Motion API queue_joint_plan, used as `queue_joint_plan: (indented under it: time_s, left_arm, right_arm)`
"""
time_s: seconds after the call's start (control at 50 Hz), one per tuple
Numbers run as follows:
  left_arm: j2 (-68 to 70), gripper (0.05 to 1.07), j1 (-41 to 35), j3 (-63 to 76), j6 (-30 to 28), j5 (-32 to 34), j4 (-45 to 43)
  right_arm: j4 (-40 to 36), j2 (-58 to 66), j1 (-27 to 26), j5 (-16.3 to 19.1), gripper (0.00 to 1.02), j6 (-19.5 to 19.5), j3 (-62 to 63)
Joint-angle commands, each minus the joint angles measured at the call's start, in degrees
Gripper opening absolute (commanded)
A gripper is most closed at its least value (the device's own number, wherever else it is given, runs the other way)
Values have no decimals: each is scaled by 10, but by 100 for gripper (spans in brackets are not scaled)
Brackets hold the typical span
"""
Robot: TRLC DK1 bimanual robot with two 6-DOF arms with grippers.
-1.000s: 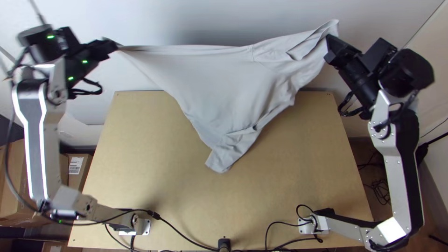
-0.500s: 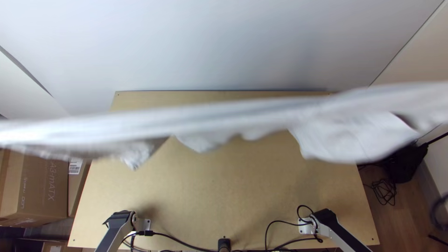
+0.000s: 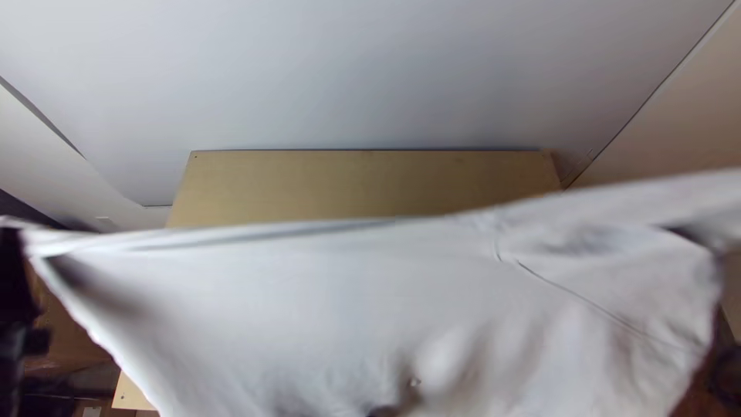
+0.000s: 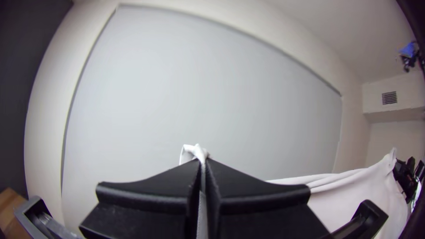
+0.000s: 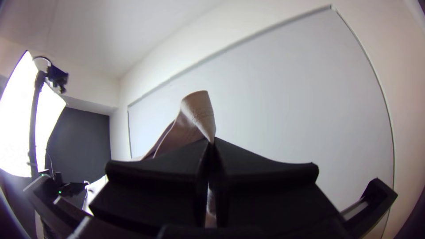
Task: Fold the t-shirt
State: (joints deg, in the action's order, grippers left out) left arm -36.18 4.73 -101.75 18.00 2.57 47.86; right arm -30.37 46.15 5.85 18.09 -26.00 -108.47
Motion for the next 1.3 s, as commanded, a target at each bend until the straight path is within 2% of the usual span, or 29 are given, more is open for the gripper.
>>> queue_joint_plan:
  time_s: [0.0,0.16,0.28,0.5,0.64,0.8,1.02,1.28]
  left_arm:
    - [15,8,-21,121,10,-8,-34]
    - [17,8,-33,312,3,-8,-137]
    - [-35,8,-34,403,9,10,-208]
    - [-197,8,-34,474,27,46,-338]
    - [-321,8,-36,481,26,57,-421]
    - [-478,8,-36,430,25,64,-481]
    - [-679,8,-35,283,20,66,-494]
    - [-808,8,-36,125,23,66,-486]
  right_arm:
    - [14,2,15,-11,2,-31,128]
    - [55,-5,27,-5,2,-28,323]
    - [138,17,22,-2,2,-32,451]
    - [249,160,5,-2,2,-63,527]
    - [293,282,-10,-3,2,-92,511]
    - [331,437,-25,-24,2,-86,442]
    - [327,630,-31,-60,2,-78,286]
    - [290,752,-34,-96,2,-73,126]
